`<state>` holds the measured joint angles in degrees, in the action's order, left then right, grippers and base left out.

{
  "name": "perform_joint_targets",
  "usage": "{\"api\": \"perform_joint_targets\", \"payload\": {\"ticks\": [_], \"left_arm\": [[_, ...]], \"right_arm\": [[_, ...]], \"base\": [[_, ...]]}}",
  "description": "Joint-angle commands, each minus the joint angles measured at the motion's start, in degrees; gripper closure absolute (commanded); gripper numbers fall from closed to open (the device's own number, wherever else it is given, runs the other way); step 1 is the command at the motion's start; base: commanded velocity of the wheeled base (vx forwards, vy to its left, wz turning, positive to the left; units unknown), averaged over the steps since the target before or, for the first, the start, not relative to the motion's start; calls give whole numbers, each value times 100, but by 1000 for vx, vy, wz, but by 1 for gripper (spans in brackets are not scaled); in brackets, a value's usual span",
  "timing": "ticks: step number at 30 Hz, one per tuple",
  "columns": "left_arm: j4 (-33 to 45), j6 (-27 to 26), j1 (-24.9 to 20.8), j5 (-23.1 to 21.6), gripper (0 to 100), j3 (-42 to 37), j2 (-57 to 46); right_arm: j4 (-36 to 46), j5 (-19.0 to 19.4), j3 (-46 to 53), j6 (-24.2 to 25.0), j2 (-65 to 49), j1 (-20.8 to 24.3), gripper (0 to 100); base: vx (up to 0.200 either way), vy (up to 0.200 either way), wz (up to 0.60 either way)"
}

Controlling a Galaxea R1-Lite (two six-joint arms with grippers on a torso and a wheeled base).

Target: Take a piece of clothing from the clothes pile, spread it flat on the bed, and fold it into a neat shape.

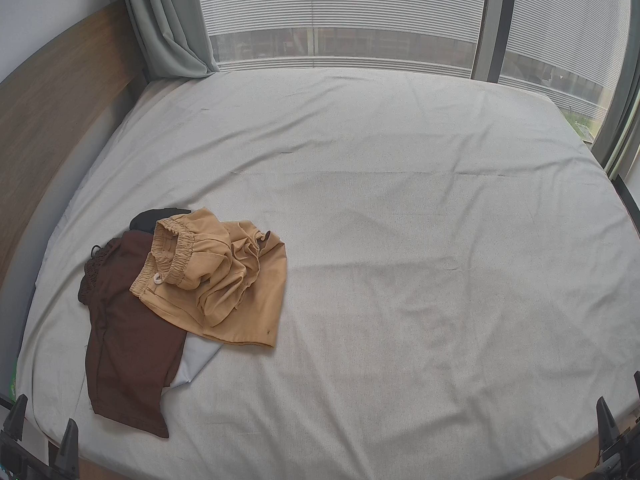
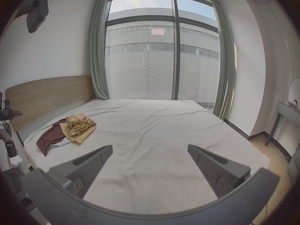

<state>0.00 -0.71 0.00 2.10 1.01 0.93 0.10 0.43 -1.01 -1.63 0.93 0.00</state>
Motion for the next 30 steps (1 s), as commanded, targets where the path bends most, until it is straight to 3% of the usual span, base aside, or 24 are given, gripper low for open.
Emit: {"api": "perform_joint_targets", "payload": {"ticks": [1, 12, 18, 30], "left_arm": [[0, -8, 0, -8, 0, -101, -93], [-70, 0, 9, -69, 0, -101, -93], [-149, 62, 35, -148, 0, 1050, 426], [-176, 167, -70, -394, 0, 971, 1076]], "right_arm": [[8, 1, 92, -4, -93, 0, 0], [-1, 1, 101, -65, -93, 0, 0], [-1, 19, 92, -118, -93, 0, 0], [-10, 28, 92, -100, -93, 0, 0]], "base": [[0, 0, 0], [0, 0, 0], [0, 0, 0], [0, 0, 0]]}}
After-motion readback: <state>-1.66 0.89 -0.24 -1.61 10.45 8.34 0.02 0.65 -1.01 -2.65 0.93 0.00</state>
